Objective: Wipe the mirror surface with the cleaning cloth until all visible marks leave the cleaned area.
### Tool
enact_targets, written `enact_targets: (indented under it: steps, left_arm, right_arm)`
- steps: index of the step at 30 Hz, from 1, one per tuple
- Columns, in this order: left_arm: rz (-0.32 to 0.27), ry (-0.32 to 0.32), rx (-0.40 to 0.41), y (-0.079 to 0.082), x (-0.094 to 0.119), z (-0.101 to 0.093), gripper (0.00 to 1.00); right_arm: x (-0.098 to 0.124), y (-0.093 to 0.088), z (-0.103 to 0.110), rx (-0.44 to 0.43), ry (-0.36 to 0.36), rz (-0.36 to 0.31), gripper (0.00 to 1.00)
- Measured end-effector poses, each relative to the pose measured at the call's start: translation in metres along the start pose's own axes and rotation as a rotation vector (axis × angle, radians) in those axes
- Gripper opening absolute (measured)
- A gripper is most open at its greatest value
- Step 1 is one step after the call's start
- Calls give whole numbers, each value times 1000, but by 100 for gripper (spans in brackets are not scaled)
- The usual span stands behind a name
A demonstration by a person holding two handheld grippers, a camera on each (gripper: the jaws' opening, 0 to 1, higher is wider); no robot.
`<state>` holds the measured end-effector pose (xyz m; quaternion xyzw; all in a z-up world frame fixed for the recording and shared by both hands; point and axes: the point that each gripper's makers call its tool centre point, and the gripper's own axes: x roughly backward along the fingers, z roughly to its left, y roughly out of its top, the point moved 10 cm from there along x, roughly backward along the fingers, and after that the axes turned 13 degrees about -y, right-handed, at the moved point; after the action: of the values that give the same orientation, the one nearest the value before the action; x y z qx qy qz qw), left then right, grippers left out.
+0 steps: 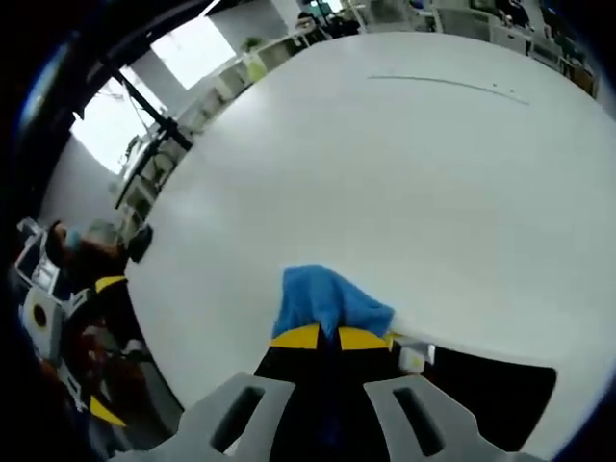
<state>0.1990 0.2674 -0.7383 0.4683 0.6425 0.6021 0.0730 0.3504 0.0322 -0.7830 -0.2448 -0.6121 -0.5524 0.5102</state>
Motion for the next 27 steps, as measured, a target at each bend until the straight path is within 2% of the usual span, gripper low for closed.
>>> enact_targets:
  steps: [17, 27]
  left_arm:
    - [-1, -24, -16, 6, -11, -7, 100]
    - [0, -20, -22, 8, -10, -7, 100]
  right_arm:
    - [10, -9, -32, -19, -24, 1, 0]
    - [10, -9, -31, -26, -28, -2, 0]
